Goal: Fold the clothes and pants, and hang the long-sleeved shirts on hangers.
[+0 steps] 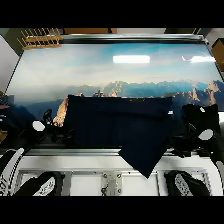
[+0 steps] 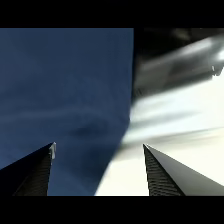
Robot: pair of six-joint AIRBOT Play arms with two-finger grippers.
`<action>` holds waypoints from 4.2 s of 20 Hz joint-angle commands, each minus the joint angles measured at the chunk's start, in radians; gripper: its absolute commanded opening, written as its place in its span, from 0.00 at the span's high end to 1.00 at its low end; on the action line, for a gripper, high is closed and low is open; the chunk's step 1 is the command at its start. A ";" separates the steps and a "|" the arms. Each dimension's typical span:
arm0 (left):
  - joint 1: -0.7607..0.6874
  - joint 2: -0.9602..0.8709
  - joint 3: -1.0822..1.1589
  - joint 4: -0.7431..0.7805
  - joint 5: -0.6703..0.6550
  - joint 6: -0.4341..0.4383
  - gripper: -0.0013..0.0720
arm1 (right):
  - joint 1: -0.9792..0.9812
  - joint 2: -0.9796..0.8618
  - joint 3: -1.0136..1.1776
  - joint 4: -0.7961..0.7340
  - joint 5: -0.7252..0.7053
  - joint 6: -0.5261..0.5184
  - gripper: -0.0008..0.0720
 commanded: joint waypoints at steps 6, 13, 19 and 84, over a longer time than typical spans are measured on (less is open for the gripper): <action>-0.001 -0.001 0.001 0.000 -0.005 0.002 0.97 | 0.000 -0.123 0.005 0.142 -0.080 -0.126 0.21; -0.001 0.000 0.004 -0.003 -0.038 0.002 0.97 | 0.000 -0.128 0.225 0.065 -0.172 -0.109 0.96; -0.001 0.000 0.004 -0.001 -0.052 0.002 0.97 | -0.004 -0.186 0.307 0.084 -0.154 -0.161 0.07; 0.043 -0.489 0.694 0.093 -0.286 0.020 0.96 | 0.268 -0.519 0.732 -0.035 -0.267 -0.098 0.95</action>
